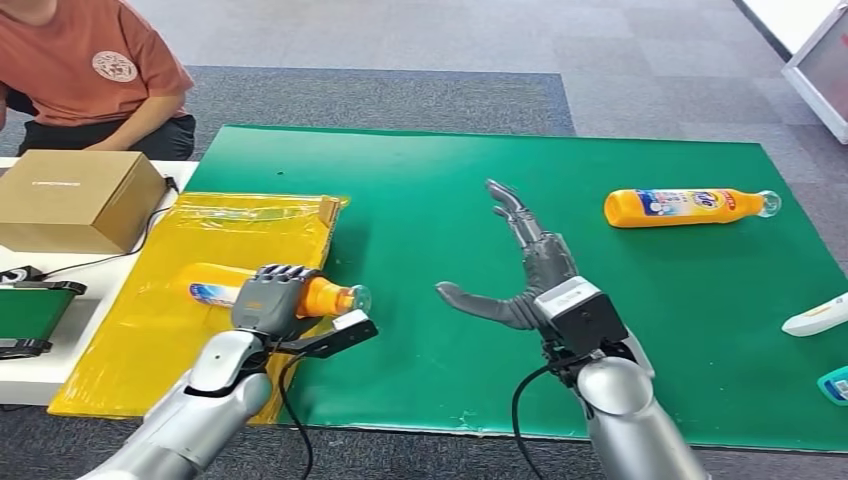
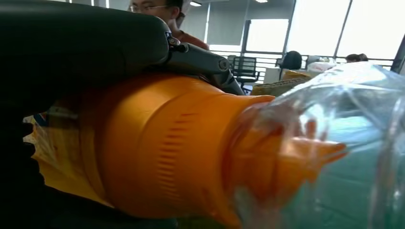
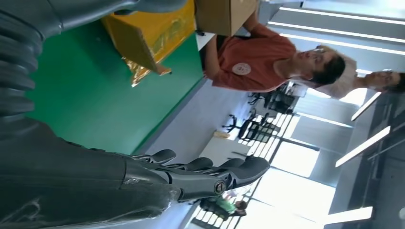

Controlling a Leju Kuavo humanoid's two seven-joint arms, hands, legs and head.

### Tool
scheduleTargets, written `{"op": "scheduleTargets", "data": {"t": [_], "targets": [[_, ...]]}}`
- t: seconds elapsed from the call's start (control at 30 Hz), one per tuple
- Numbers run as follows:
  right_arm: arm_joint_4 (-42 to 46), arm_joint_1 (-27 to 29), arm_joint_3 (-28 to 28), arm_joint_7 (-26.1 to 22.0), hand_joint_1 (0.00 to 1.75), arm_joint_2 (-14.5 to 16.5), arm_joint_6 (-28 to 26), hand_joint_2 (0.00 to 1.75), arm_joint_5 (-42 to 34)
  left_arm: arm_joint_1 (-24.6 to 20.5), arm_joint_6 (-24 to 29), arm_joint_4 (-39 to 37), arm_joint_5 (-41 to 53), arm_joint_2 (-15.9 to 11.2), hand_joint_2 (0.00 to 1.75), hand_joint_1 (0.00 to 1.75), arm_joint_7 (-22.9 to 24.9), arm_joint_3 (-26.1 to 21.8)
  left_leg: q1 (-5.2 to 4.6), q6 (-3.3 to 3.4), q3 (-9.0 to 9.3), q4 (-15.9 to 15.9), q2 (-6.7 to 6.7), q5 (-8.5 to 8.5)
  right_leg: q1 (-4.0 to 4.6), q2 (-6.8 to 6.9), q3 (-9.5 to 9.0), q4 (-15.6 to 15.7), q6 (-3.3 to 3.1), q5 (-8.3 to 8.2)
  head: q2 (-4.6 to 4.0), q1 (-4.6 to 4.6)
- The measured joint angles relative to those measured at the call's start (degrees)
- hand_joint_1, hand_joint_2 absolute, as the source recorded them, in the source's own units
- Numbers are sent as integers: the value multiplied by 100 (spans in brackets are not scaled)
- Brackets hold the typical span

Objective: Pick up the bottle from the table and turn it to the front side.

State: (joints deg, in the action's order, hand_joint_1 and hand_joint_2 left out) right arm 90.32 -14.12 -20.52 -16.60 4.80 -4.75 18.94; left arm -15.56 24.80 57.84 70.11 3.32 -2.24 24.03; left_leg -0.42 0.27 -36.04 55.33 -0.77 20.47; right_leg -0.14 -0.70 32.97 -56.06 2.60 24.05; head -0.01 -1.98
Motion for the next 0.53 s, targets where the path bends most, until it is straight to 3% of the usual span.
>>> {"op": "scheduleTargets", "data": {"t": [0.2, 0.53], "targets": [[134, -25, -299, -5, 0, -2, 8, 175, 5, -94, 123, -402, -107, 194, 175, 0, -148, 55, 1, 0, -1, 0, 1, 0, 1, 0, 2, 0, 0, 0, 0, -1], [137, -17, -380, -3, 0, -2, -15, 175, -25, 76, 90, -429, -638, 221, 175, 0, -359, 122, 0, 0, -1, 0, 1, 1, 1, 0, 2, 0, -1, 1, 1, 0]]}}
